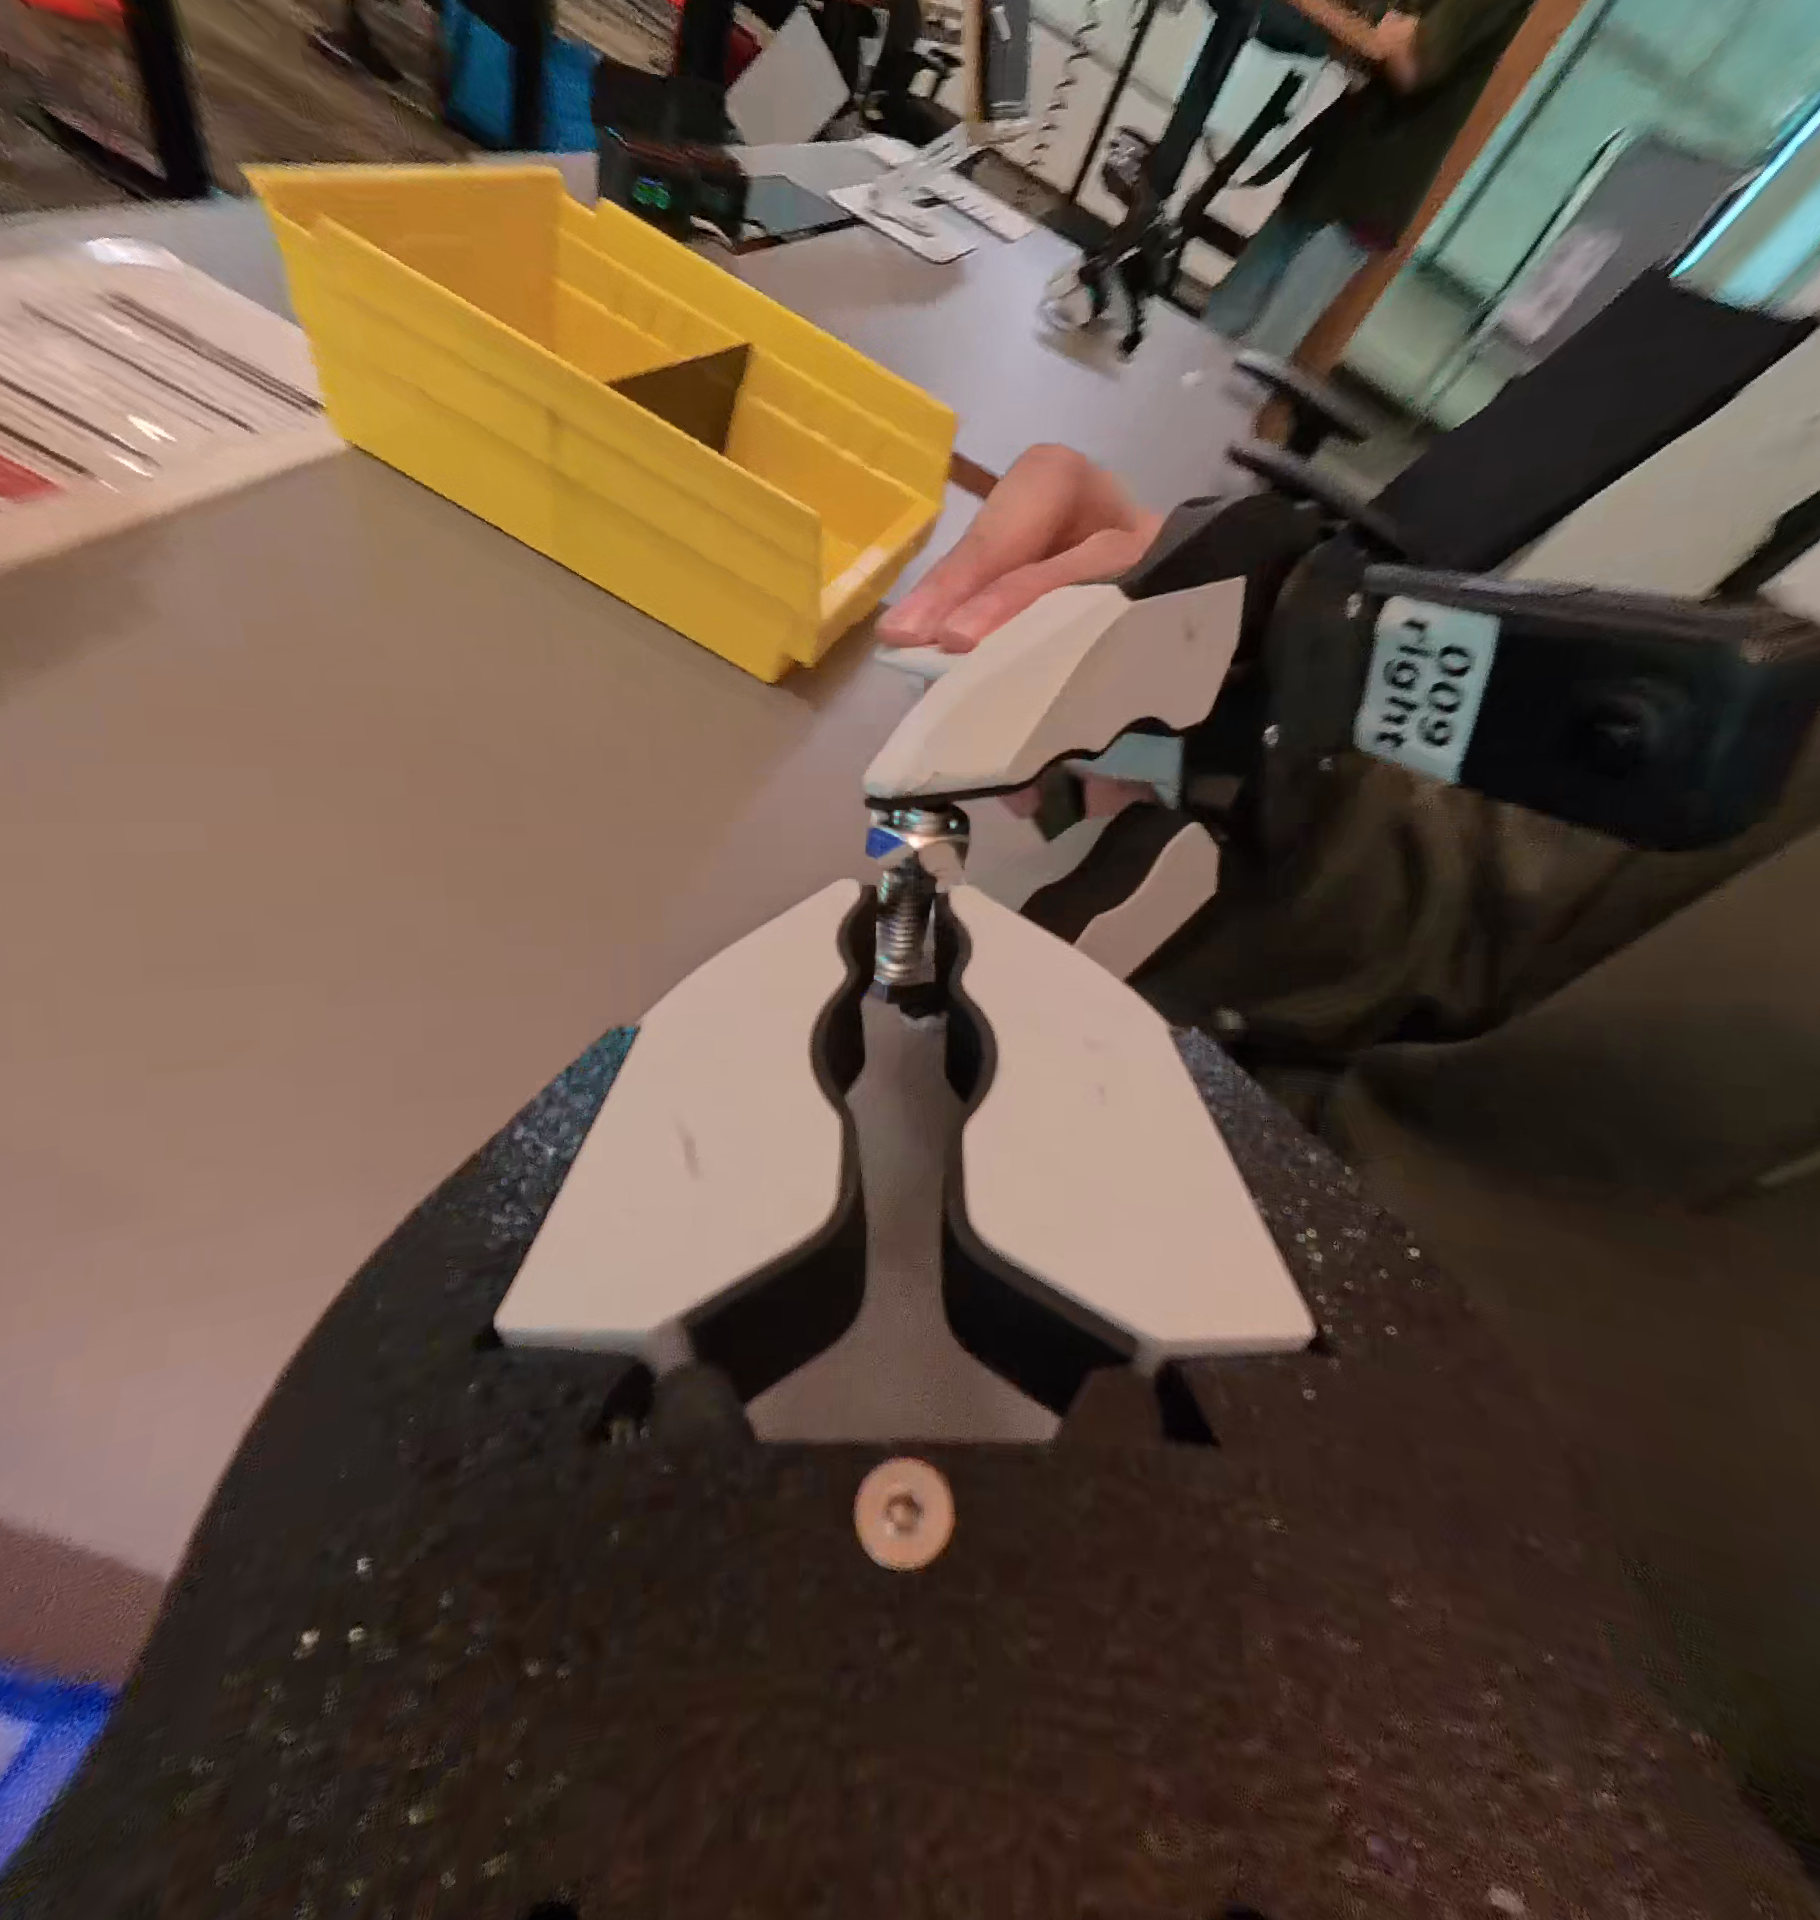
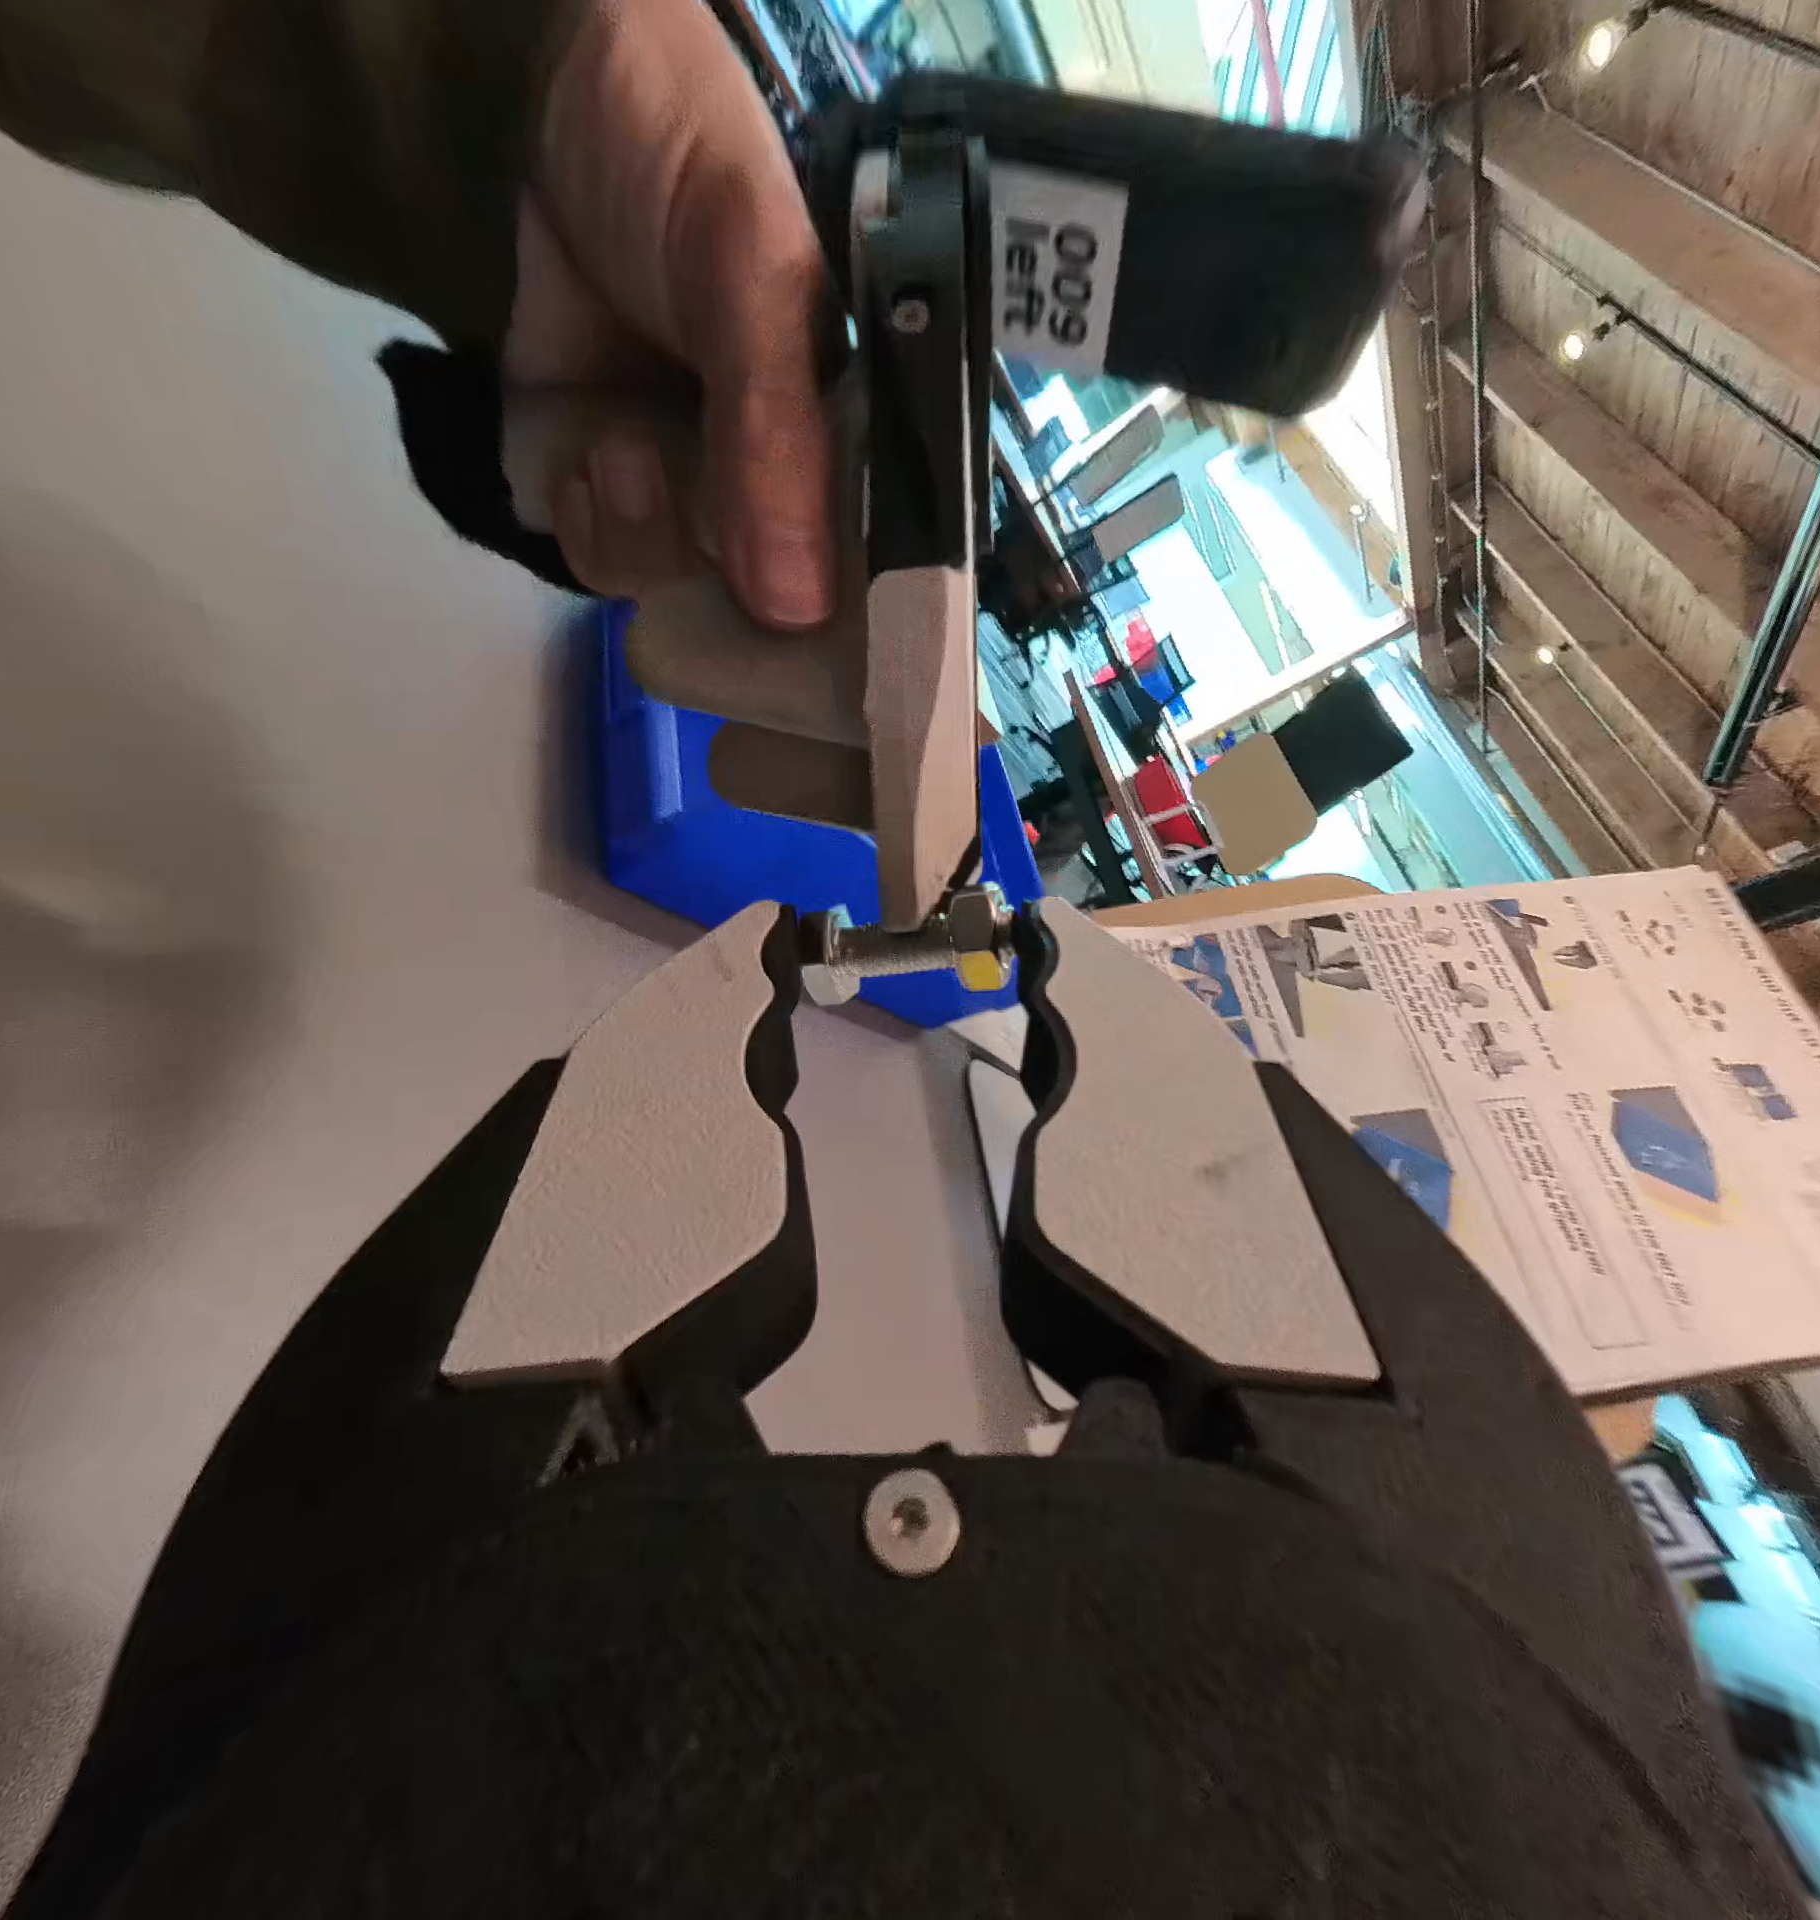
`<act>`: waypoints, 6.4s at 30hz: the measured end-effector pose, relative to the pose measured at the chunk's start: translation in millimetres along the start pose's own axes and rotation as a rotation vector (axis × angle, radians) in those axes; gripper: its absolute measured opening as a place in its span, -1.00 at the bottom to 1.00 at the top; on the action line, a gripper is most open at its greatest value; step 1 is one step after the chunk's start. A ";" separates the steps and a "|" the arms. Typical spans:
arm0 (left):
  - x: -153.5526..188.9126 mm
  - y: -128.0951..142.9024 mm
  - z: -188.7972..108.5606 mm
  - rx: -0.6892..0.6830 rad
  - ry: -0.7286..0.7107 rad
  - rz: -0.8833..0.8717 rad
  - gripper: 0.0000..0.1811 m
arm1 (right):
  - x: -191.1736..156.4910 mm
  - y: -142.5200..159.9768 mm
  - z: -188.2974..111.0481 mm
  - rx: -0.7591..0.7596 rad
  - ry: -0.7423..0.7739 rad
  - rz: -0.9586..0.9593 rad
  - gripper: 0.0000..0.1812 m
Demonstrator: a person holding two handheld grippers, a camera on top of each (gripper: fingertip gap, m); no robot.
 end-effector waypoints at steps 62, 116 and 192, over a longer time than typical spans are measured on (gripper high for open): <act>-3.7 8.9 24.3 0.285 -0.164 0.396 -0.91 | 31.5 21.0 -36.5 0.054 -0.070 1.179 -0.60; 6.6 1.1 29.5 0.317 -0.197 0.424 -0.90 | 28.2 -4.3 -24.4 0.074 -0.028 1.043 -0.65; 16.3 10.8 47.2 0.253 -0.123 0.456 -0.91 | 19.5 2.7 -52.0 0.060 -0.166 0.927 -0.71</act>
Point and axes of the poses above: each gripper's, where its closed fingertips meet, z out along the fingers, y out of its underside, x = y × z across the jaws, the point moved 2 cm from there along -z, back along the fingers, and after that the axes turned 11 degrees about y, right-handed, at the moved point
